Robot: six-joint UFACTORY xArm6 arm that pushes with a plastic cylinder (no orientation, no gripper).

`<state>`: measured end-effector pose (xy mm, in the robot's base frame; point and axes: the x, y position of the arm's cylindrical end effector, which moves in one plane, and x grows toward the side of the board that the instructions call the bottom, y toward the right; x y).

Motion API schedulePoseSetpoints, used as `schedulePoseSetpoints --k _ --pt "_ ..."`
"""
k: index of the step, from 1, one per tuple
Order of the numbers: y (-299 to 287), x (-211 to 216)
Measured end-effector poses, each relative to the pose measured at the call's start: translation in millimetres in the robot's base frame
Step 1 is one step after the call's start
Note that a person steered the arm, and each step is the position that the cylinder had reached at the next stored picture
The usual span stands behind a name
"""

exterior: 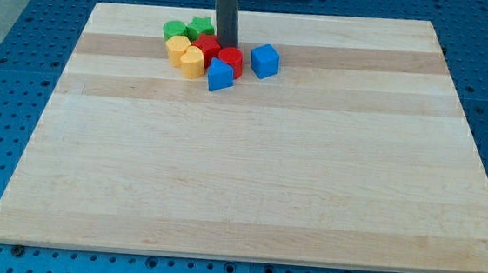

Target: Move the arm towards the left side of the board

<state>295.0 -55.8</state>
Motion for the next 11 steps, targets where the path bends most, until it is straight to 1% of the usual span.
schedulePoseSetpoints --k 2,4,5,6,7,8,9,10,11 --pt "6 -7" --pt "40 -30" --pt "90 -35" --pt "157 -19" --pt "193 44" --pt "197 124" --pt "132 198" --pt "39 209" --pt "-44 190"
